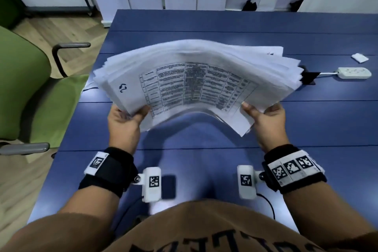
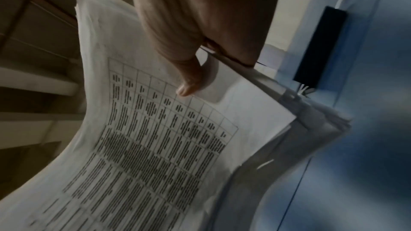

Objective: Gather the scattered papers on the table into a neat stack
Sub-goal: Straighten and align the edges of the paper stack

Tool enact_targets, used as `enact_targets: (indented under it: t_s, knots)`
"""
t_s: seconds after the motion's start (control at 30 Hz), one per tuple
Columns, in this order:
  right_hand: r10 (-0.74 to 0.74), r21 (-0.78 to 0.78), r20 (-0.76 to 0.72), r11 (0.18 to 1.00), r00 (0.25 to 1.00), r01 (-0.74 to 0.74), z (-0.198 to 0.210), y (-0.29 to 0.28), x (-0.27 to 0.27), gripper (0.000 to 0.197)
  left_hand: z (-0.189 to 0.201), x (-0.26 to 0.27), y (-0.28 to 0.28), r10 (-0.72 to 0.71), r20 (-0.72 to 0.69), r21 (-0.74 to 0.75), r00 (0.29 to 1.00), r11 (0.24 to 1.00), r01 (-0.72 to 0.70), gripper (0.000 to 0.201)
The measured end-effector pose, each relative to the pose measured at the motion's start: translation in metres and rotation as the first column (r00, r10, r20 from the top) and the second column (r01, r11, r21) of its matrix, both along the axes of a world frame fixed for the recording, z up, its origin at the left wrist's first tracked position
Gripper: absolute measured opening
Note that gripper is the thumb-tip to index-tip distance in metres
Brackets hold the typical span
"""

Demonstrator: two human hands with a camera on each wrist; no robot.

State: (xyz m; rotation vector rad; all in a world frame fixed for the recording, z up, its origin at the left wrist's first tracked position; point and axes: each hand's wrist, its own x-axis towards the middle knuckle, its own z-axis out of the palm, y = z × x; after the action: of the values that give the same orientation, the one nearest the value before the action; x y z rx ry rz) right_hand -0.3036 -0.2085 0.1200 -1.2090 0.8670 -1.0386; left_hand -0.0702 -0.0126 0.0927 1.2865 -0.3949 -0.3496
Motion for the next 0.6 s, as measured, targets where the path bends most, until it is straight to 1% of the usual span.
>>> enact_targets:
  t_s: [0.07, 0.13, 0.17, 0.2, 0.23, 0.33, 0.4, 0.47, 0.53, 0.57, 0.6]
  knots:
    - [0.004, -0.025, 0.002, 1.000, 1.000, -0.004, 0.003, 0.004, 0.000, 0.027, 0.003, 0.003, 0.000, -0.018, 0.035, -0.026, 0.999, 0.999, 0.019, 0.045]
    - [0.009, -0.001, -0.053, 1.000, 0.999, -0.009, -0.010, 0.008, -0.005, 0.024, -0.008, 0.004, 0.002, -0.033, 0.009, 0.033, 0.999, 0.999, 0.033, 0.045]
    - [0.031, 0.017, -0.087, 0.999, 0.996, -0.029, -0.020, 0.009, -0.009, 0.021, -0.018, 0.004, 0.004, -0.048, -0.018, 0.083, 0.999, 0.995, 0.049, 0.045]
    - [0.063, 0.035, -0.117, 0.998, 0.991, -0.060, -0.032, 0.010, -0.014, 0.023, -0.027, 0.002, 0.007, -0.063, -0.046, 0.131, 0.997, 0.989, 0.068, 0.044]
    - [0.091, 0.059, -0.145, 0.995, 0.985, -0.083, -0.042, 0.011, -0.016, 0.030, -0.035, 0.000, 0.011, -0.074, -0.079, 0.164, 0.994, 0.983, 0.087, 0.043]
    - [0.141, 0.153, -0.170, 0.981, 0.975, -0.115, -0.060, 0.012, -0.019, 0.036, -0.052, 0.003, 0.019, -0.093, -0.213, 0.188, 0.973, 0.973, 0.134, 0.045]
    - [0.154, 0.189, -0.180, 0.975, 0.972, -0.120, -0.065, 0.010, -0.015, 0.037, -0.057, 0.007, 0.017, -0.099, -0.257, 0.201, 0.961, 0.968, 0.153, 0.039]
    - [0.142, 0.183, -0.210, 0.978, 0.967, -0.104, -0.068, 0.005, -0.010, 0.035, -0.054, 0.006, 0.010, -0.085, -0.240, 0.209, 0.967, 0.968, 0.137, 0.030]
    - [0.111, 0.172, -0.220, 0.982, 0.969, -0.074, -0.066, 0.002, -0.004, 0.024, -0.043, 0.002, 0.002, -0.056, -0.186, 0.185, 0.981, 0.979, 0.091, 0.028]
    - [0.085, 0.155, -0.202, 0.986, 0.976, -0.053, -0.060, 0.002, -0.001, 0.018, -0.036, 0.001, -0.002, -0.039, -0.159, 0.161, 0.986, 0.985, 0.065, 0.028]
    - [0.060, 0.130, -0.178, 0.991, 0.982, -0.037, -0.052, 0.004, 0.001, 0.019, -0.029, 0.000, -0.004, -0.022, -0.127, 0.138, 0.992, 0.990, 0.040, 0.029]
